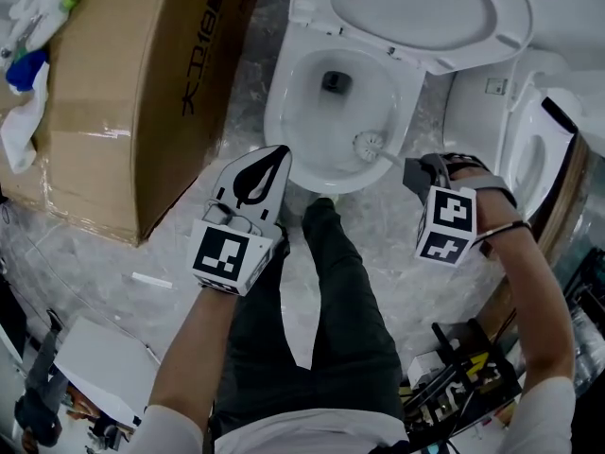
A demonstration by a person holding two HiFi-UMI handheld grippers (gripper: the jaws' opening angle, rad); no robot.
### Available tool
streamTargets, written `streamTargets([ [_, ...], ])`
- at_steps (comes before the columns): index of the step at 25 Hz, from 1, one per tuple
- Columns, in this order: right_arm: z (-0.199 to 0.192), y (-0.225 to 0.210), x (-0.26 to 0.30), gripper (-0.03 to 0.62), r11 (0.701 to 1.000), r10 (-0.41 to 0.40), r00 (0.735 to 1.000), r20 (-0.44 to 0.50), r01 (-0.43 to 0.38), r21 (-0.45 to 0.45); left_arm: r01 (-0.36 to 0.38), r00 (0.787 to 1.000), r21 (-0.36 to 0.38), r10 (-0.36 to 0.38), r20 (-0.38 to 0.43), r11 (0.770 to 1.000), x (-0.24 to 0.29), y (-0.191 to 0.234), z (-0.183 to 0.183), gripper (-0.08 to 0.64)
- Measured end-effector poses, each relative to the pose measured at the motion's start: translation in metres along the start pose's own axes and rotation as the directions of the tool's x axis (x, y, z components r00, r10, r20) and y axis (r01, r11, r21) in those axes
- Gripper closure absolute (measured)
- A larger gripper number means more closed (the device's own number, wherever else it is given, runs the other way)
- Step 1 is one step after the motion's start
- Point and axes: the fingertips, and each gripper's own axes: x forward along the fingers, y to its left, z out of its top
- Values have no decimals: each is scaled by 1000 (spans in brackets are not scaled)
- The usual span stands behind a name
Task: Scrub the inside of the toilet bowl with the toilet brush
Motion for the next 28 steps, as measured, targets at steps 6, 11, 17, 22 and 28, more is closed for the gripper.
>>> streamTargets([
  [6, -3, -16, 1, 434, 998, -68, 996, -57, 68, 2, 10, 1000, 1, -10, 2, 1000, 4, 0, 2, 552],
  [11, -12, -17, 5, 434, 964, -103, 995, -15, 103, 247, 24, 1000, 6, -24, -5, 1000, 7, -3, 3, 552],
  [17, -14, -6, 8, 434, 679, -260, 964, 55, 142, 720, 76, 997, 36, -76, -19, 996, 13, -12, 7, 552],
  [22, -11, 23, 14, 434, 191, -365, 926, 97, -28, 981, 122, 992, 64, -120, -42, 990, 13, -27, 12, 552],
  [28, 5, 46, 30, 436, -443, -472, 863, 179, -408, 798, 149, 987, 92, -143, -74, 984, 12, -32, 15, 552],
])
